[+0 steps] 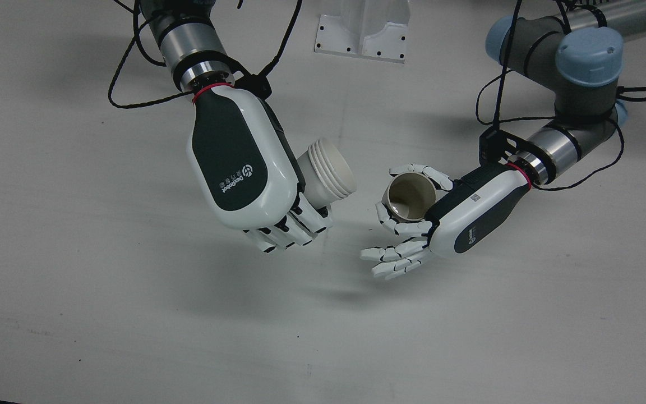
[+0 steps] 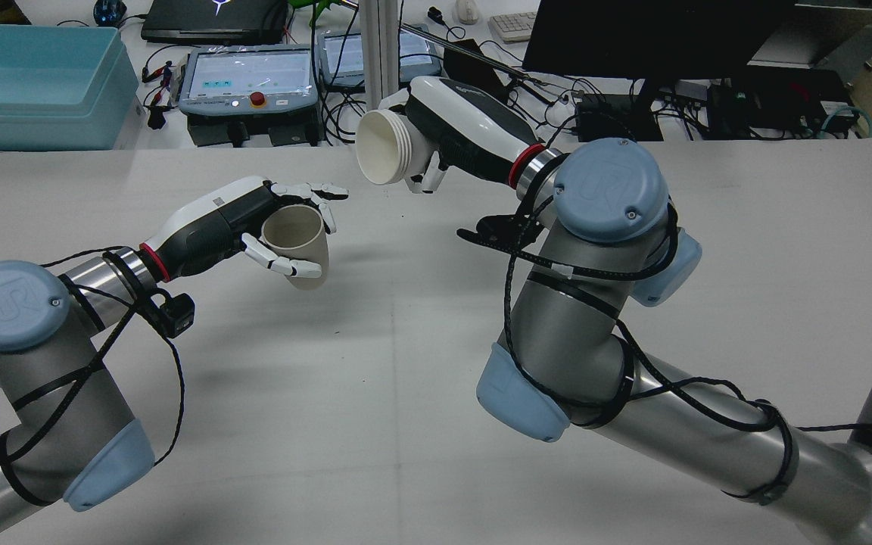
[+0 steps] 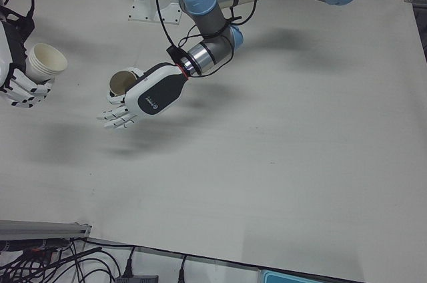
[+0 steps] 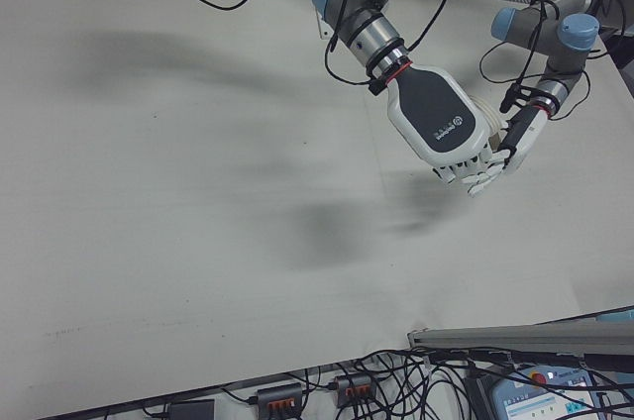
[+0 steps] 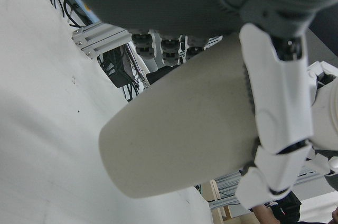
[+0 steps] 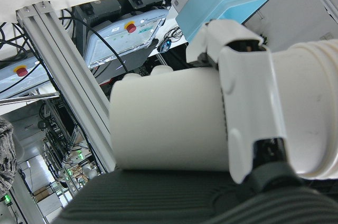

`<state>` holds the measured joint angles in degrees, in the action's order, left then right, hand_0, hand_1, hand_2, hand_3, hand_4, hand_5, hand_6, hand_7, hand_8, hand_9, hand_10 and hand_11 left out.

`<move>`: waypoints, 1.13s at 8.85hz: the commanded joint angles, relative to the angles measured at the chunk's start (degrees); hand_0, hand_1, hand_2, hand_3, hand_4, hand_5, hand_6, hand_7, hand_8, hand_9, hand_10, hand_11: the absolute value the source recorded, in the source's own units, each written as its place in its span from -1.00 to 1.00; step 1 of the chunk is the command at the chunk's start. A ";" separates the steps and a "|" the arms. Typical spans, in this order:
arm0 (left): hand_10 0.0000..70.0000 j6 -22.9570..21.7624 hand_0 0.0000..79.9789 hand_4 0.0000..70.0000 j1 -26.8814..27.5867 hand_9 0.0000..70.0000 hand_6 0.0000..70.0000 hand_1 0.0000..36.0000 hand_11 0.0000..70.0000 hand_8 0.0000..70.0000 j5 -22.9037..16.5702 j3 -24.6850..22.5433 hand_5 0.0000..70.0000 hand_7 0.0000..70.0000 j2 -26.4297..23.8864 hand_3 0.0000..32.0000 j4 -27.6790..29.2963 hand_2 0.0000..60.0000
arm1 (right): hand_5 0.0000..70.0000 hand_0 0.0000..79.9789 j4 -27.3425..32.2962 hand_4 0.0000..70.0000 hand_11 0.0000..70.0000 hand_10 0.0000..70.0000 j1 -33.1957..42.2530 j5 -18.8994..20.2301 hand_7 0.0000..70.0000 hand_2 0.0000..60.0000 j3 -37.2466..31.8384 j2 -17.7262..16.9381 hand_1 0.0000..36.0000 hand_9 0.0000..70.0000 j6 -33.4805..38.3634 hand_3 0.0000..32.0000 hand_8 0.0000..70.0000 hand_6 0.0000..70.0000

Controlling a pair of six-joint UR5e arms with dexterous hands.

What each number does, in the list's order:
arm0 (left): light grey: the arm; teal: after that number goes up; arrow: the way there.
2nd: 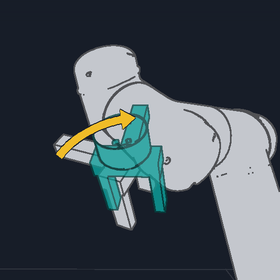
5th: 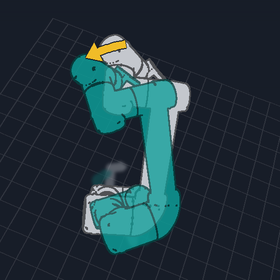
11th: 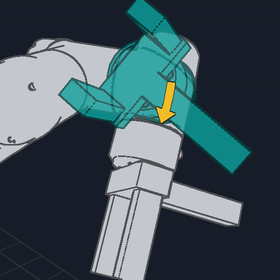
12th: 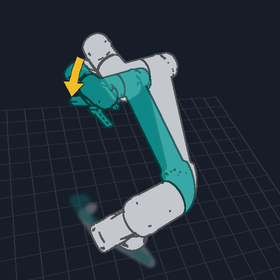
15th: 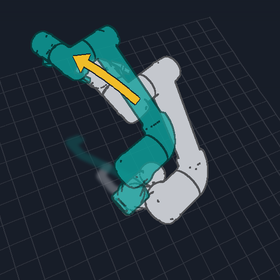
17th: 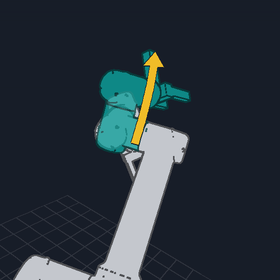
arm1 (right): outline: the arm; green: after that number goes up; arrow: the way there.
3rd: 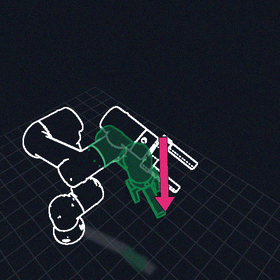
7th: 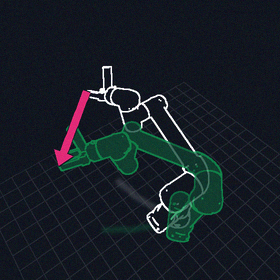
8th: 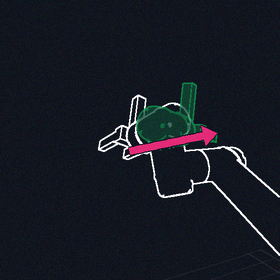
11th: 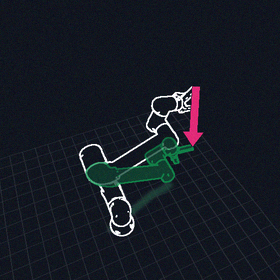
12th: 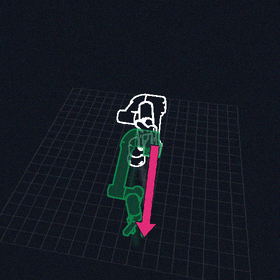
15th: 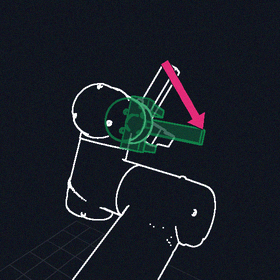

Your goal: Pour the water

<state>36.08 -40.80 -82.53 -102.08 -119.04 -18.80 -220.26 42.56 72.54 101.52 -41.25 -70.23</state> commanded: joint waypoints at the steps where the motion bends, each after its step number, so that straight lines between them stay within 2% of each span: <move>1: -0.85 -0.30 0.30 1.00 -0.24 -0.69 -0.51 0.68 -0.75 -0.79 0.00 0.04 0.94 -0.50 -0.85 -1.00 -1.07 1.00 | 1.00 1.00 -0.09 -0.12 0.51 -0.01 -1.52 -2.49 1.00 0.83 0.42 -0.41 1.00 1.00 -2.99 -1.00 0.57 0.74; 2: -0.85 -2.66 0.30 1.00 -0.42 -0.69 -0.52 0.68 -0.74 -0.79 0.08 1.52 0.94 -0.51 2.12 -1.00 3.81 1.00 | 1.00 1.00 1.04 -0.15 0.50 -0.01 0.31 -2.92 1.00 0.78 5.48 -6.24 1.00 1.00 3.63 -1.00 0.55 0.72; 3: -0.84 -6.94 0.28 0.96 -0.68 -0.68 -0.54 0.64 -0.73 -0.78 0.35 1.45 0.91 -0.53 8.32 -1.00 8.12 1.00 | 1.00 1.00 4.36 -0.27 0.50 -0.01 3.38 -4.32 1.00 0.72 6.31 -12.13 1.00 1.00 17.01 -1.00 0.51 0.61; 4: -0.83 -8.81 0.27 0.95 -3.38 -0.66 -0.54 0.57 -0.71 -0.77 0.18 1.36 0.89 -0.54 10.56 -1.00 10.16 1.00 | 1.00 1.00 9.96 -0.24 0.61 0.08 7.93 -4.25 1.00 1.00 6.41 -18.63 1.00 1.00 26.89 -1.00 0.67 0.69; 5: -0.82 -10.05 0.28 1.00 -6.45 -0.64 -0.53 0.58 -0.70 -0.75 0.00 1.45 0.93 -0.51 13.11 -1.00 12.01 1.00 | 1.00 1.00 18.03 -0.22 0.70 0.16 12.42 -4.25 1.00 1.00 6.32 -26.09 1.00 1.00 34.99 -1.00 0.84 0.77; 6: -0.82 -10.67 0.28 1.00 -7.87 -0.64 -0.53 0.56 -0.70 -0.75 0.00 1.45 0.92 -0.51 16.61 -1.00 15.16 1.00 | 1.00 1.00 24.63 -0.27 0.76 0.20 16.99 -4.16 1.00 1.00 5.27 -32.25 1.00 1.00 40.82 -1.00 0.93 0.75; 7: -0.82 -10.85 0.28 0.99 -9.63 -0.65 -0.53 0.53 -0.70 -0.76 0.00 1.80 0.91 -0.51 19.52 -1.00 18.68 1.00 | 1.00 0.98 28.87 -0.30 0.81 0.24 20.60 -3.46 1.00 1.00 0.83 -35.53 1.00 1.00 46.27 -1.00 1.00 0.76; 8: -0.82 -10.85 0.29 0.99 -10.08 -0.65 -0.51 0.49 -0.71 -0.76 0.00 3.28 0.90 -0.49 23.03 -1.00 23.24 1.00 | 1.00 0.81 35.09 -0.24 0.91 0.31 22.90 -1.54 1.00 1.00 -5.57 -37.83 1.00 1.00 50.76 -1.00 1.00 0.84; 9: -0.82 -10.25 0.29 1.00 -10.26 -0.64 -0.52 0.42 -0.70 -0.75 0.35 3.56 0.89 -0.50 24.98 -1.00 25.37 1.00 | 1.00 0.63 44.47 -0.23 0.97 0.36 24.31 -1.35 1.00 1.00 -12.59 -40.03 1.00 1.00 52.46 -1.00 1.00 0.86; 10: -0.81 -9.80 0.29 1.00 -10.44 -0.63 -0.51 0.39 -0.69 -0.75 0.61 3.56 0.93 -0.51 26.56 -1.00 27.13 1.00 | 1.00 0.55 48.82 -0.23 1.00 0.39 25.63 -1.35 1.00 1.00 -19.89 -40.40 0.91 1.00 53.87 -1.00 1.00 0.85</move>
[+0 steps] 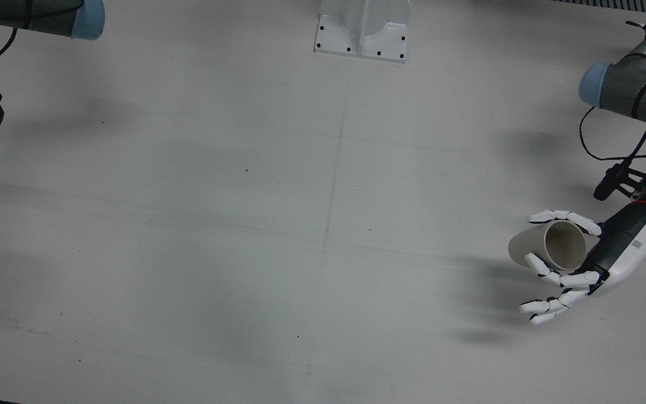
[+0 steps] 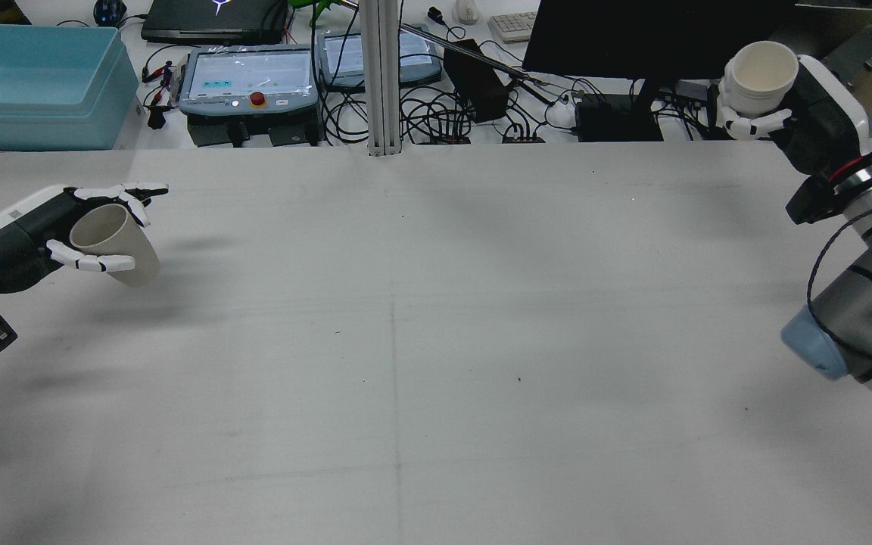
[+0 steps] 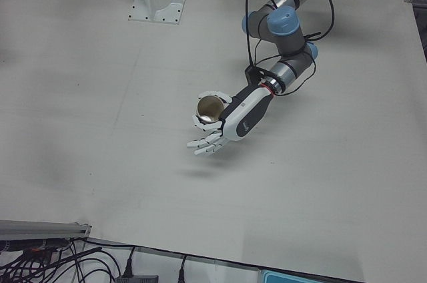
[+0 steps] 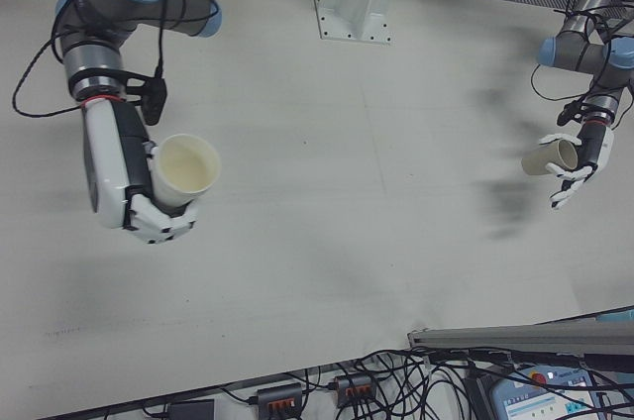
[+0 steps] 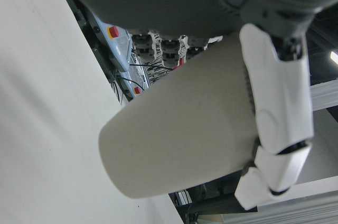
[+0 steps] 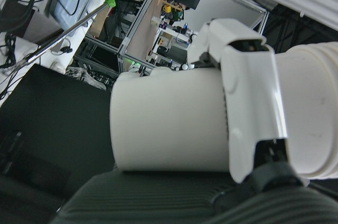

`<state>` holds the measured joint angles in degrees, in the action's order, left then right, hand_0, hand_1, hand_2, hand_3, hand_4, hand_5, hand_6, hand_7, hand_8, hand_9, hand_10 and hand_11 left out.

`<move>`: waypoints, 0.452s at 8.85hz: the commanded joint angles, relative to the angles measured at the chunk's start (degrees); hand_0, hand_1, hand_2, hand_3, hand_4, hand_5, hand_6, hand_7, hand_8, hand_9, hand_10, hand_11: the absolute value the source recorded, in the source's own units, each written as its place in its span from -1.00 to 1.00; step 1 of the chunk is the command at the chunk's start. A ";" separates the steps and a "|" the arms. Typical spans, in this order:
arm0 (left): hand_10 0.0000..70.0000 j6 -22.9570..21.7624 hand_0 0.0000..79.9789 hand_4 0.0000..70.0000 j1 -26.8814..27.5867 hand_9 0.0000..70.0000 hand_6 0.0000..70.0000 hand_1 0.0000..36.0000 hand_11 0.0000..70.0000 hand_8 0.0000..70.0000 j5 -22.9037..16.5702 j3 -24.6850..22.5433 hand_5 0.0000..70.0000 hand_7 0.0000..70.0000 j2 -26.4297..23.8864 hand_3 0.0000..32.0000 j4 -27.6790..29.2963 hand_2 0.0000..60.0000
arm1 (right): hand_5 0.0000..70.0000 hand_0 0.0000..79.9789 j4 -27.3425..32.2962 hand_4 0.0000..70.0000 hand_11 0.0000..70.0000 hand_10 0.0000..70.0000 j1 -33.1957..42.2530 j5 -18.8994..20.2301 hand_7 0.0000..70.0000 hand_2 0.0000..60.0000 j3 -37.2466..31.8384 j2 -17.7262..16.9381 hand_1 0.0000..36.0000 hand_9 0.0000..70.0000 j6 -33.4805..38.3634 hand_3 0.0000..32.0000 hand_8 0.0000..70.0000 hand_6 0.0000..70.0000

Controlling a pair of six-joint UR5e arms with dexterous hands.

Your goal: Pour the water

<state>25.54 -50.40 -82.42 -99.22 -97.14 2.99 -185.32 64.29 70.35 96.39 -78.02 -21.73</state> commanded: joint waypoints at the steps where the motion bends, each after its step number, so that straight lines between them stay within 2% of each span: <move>1: -0.81 1.35 0.28 1.00 -2.32 -0.65 -0.55 0.40 -0.70 -0.76 0.50 0.70 0.91 -0.53 6.07 -1.00 7.10 1.00 | 1.00 0.49 18.37 -0.05 1.00 0.42 4.52 0.84 1.00 1.00 -21.17 -3.55 0.74 1.00 6.34 -1.00 1.00 1.00; 2: -0.82 2.74 0.28 0.97 -2.68 -0.67 -0.58 0.38 -0.70 -0.78 0.50 0.52 0.88 -0.55 7.48 -1.00 9.38 1.00 | 1.00 0.45 24.77 0.07 1.00 0.46 4.70 0.58 1.00 1.00 -28.11 -2.94 0.62 1.00 6.35 -1.00 1.00 1.00; 3: -0.83 4.15 0.27 0.94 -2.68 -0.68 -0.59 0.38 -0.71 -0.79 0.50 0.35 0.85 -0.56 8.71 -1.00 11.23 1.00 | 1.00 0.44 31.27 0.08 1.00 0.47 4.70 0.49 1.00 1.00 -36.36 -0.58 0.60 1.00 7.22 -1.00 1.00 1.00; 4: -0.83 5.21 0.28 0.92 -2.68 -0.69 -0.60 0.39 -0.72 -0.80 0.50 0.00 0.85 -0.57 8.90 -1.00 11.95 1.00 | 1.00 0.40 35.95 0.23 1.00 0.54 4.61 0.67 1.00 1.00 -42.71 1.36 0.49 1.00 7.23 -1.00 1.00 1.00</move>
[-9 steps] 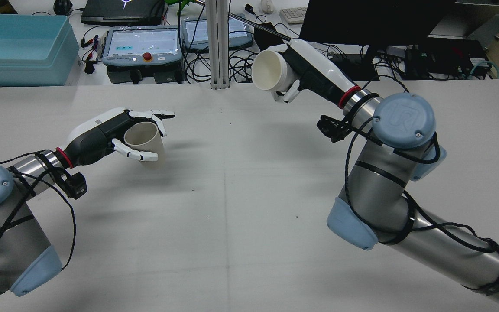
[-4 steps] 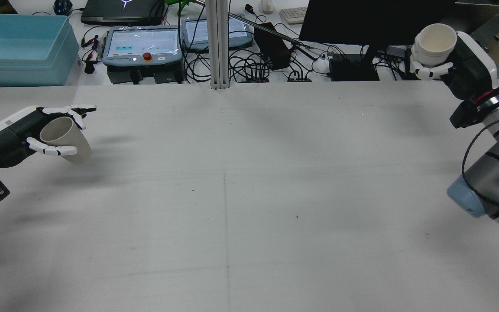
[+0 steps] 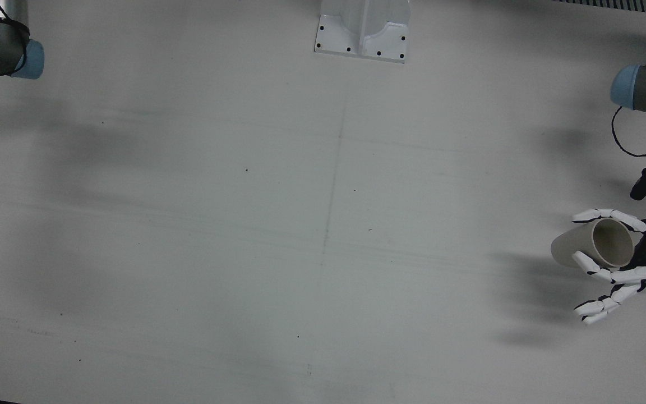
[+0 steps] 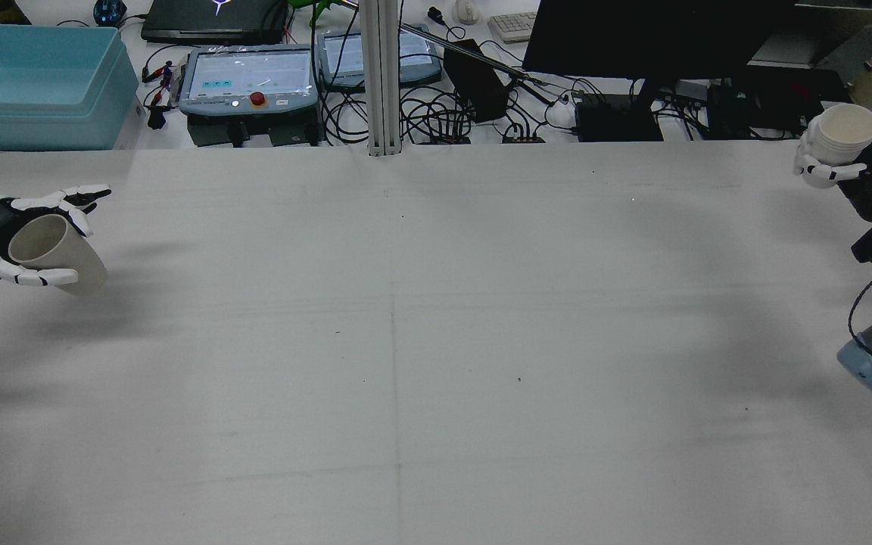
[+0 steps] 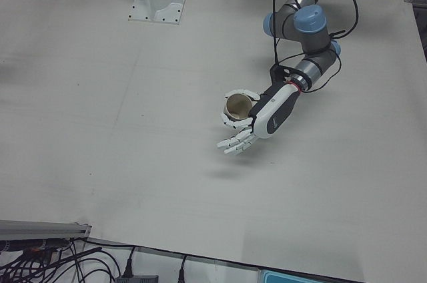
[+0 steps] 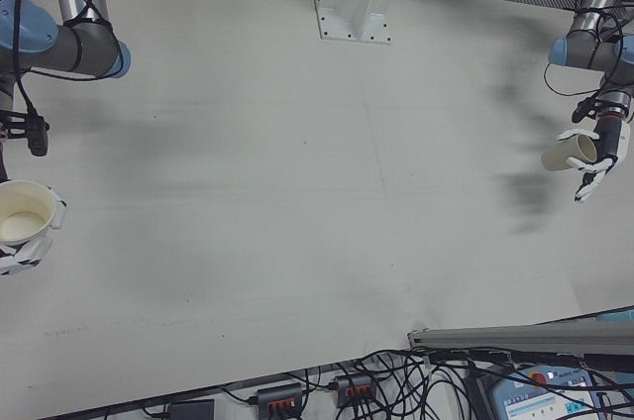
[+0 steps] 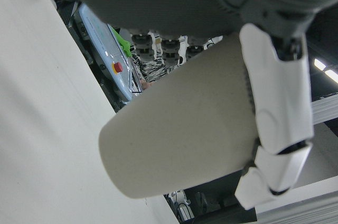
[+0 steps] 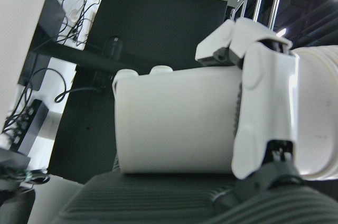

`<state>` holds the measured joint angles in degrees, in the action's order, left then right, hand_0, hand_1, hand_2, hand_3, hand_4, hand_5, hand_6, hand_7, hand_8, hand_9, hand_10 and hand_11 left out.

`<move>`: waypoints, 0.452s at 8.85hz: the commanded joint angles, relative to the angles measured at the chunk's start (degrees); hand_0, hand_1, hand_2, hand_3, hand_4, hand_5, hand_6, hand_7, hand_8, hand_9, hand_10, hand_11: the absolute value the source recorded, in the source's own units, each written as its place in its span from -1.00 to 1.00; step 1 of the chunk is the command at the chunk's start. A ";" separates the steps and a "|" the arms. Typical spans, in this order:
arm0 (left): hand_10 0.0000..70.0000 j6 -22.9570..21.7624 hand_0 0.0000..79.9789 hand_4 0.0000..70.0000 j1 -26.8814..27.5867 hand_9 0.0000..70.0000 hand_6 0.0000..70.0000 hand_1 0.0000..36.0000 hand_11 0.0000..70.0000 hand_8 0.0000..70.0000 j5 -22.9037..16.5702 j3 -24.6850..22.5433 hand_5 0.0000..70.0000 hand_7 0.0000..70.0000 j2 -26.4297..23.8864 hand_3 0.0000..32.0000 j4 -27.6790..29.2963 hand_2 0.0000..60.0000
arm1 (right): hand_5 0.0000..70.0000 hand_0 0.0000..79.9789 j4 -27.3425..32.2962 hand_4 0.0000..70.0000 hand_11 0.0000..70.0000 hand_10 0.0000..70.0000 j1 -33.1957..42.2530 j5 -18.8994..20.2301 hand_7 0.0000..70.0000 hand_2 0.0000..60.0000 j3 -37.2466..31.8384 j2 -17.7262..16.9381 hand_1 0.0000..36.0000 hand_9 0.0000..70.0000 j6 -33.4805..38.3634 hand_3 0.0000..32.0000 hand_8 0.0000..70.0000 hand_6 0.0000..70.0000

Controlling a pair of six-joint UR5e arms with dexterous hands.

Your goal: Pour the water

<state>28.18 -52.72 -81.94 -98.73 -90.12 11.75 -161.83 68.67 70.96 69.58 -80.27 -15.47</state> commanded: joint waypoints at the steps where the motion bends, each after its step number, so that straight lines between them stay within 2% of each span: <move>1: -0.84 3.54 0.29 0.90 -1.32 -0.70 -0.61 0.41 -0.73 -0.81 0.03 -0.59 0.85 -0.57 1.79 -1.00 3.88 1.00 | 1.00 0.39 15.28 0.35 1.00 0.59 0.06 0.05 1.00 1.00 -20.66 5.20 0.44 1.00 0.79 -1.00 1.00 1.00; 3: -0.85 5.22 0.30 0.89 -1.68 -0.72 -0.60 0.44 -0.74 -0.81 -0.06 -0.68 0.87 -0.56 1.08 -1.00 4.33 1.00 | 1.00 0.38 17.51 0.42 1.00 0.78 -0.55 -0.03 1.00 1.00 -22.56 5.83 0.30 1.00 -0.96 -1.00 1.00 1.00; 4: -0.85 5.74 0.29 0.91 -1.68 -0.71 -0.59 0.43 -0.74 -0.81 0.03 -0.68 0.88 -0.56 1.52 -1.00 4.59 1.00 | 1.00 0.36 17.51 0.44 1.00 0.78 -0.64 -0.12 1.00 1.00 -22.73 5.83 0.24 1.00 -1.92 -1.00 1.00 1.00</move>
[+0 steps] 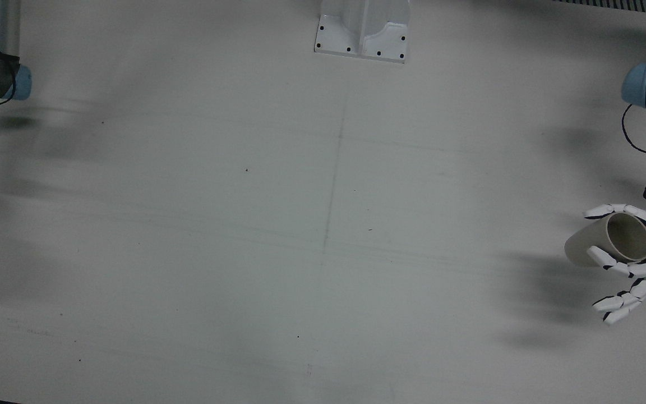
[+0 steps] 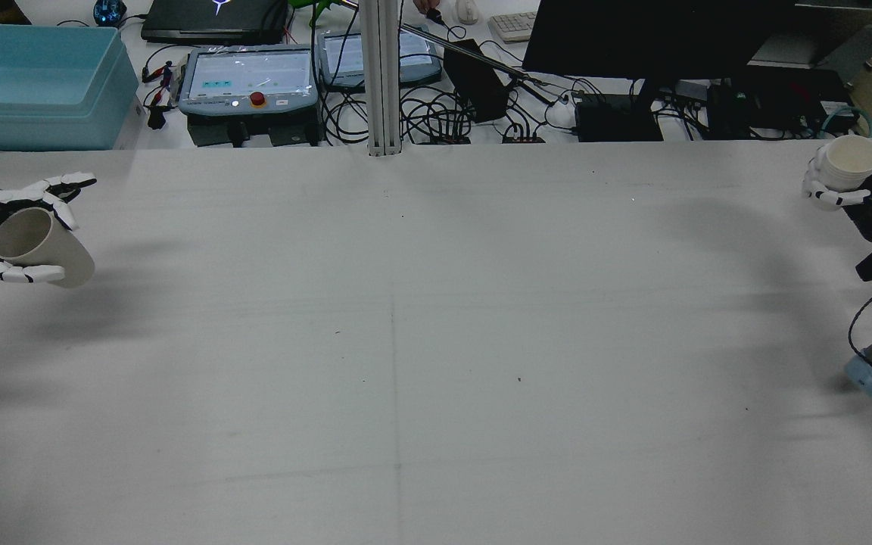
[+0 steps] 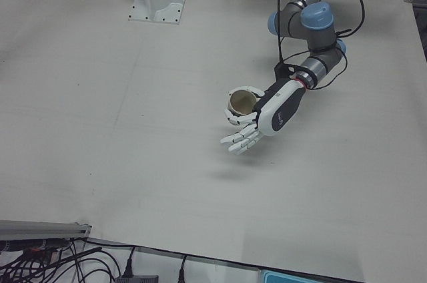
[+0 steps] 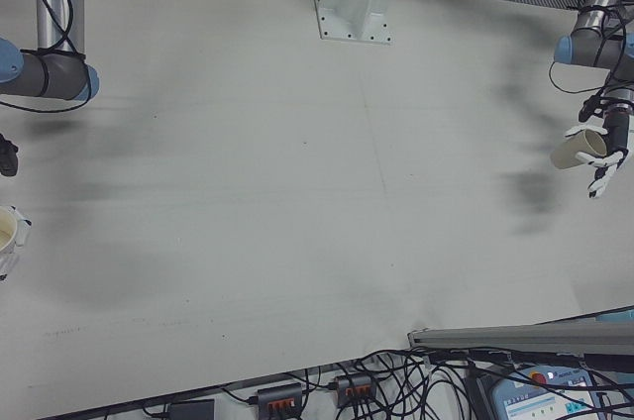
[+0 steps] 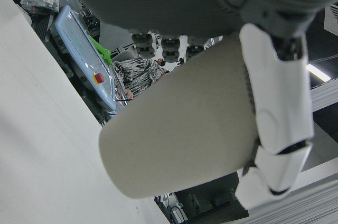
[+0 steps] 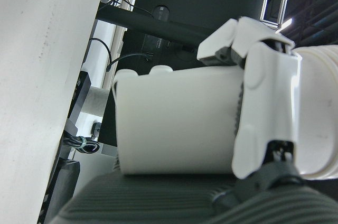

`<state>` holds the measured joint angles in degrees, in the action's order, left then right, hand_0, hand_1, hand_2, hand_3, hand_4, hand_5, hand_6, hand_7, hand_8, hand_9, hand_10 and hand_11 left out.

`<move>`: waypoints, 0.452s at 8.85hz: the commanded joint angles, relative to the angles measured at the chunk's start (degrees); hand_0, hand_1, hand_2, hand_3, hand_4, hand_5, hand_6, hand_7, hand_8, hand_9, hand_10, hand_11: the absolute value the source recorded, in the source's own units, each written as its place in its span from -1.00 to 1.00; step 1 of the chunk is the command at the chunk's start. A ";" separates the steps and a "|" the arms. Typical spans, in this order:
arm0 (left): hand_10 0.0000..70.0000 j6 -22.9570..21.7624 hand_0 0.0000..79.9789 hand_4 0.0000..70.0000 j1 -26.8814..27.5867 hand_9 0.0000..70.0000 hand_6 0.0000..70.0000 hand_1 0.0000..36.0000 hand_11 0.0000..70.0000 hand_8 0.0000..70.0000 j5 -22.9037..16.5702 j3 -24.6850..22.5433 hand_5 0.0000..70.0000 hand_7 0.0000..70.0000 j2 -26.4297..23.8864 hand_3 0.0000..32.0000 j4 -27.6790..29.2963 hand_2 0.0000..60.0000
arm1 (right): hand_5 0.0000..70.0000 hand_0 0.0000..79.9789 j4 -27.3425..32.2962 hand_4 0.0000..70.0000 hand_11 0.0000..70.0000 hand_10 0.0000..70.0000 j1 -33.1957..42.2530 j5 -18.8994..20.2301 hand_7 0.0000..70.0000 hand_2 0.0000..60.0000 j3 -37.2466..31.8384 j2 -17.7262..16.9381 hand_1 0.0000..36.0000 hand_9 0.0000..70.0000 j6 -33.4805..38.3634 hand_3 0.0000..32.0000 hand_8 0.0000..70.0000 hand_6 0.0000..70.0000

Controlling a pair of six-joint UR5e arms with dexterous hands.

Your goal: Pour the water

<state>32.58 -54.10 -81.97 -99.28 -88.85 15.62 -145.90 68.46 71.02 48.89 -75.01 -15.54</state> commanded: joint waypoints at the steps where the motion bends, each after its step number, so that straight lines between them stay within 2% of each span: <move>1: -0.85 2.99 0.29 0.91 -0.30 -0.71 -0.59 0.44 -0.75 -0.81 -0.03 0.49 0.88 -0.56 0.52 -1.00 2.29 1.00 | 1.00 0.35 1.59 0.43 1.00 0.78 -0.52 -0.18 1.00 1.00 -2.04 0.48 0.21 1.00 -2.21 -1.00 1.00 1.00; 2: -0.85 4.32 0.29 0.89 -0.04 -0.71 -0.60 0.42 -0.75 -0.81 0.06 2.58 0.86 -0.57 0.52 -1.00 4.13 1.00 | 1.00 0.34 1.59 0.39 1.00 0.78 -0.43 -0.18 1.00 1.00 -2.04 0.21 0.21 1.00 -2.30 -1.00 1.00 1.00; 4: -0.84 8.35 0.29 0.88 0.05 -0.71 -0.61 0.38 -0.73 -0.81 0.32 9.78 0.83 -0.59 0.00 -1.00 10.89 1.00 | 1.00 0.34 1.68 0.29 1.00 0.75 -0.43 -0.18 1.00 1.00 -1.96 -0.14 0.21 1.00 -1.61 -1.00 1.00 1.00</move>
<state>36.74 -54.18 -81.87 -95.98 -88.46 20.38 -144.33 68.04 70.85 46.90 -74.77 -17.57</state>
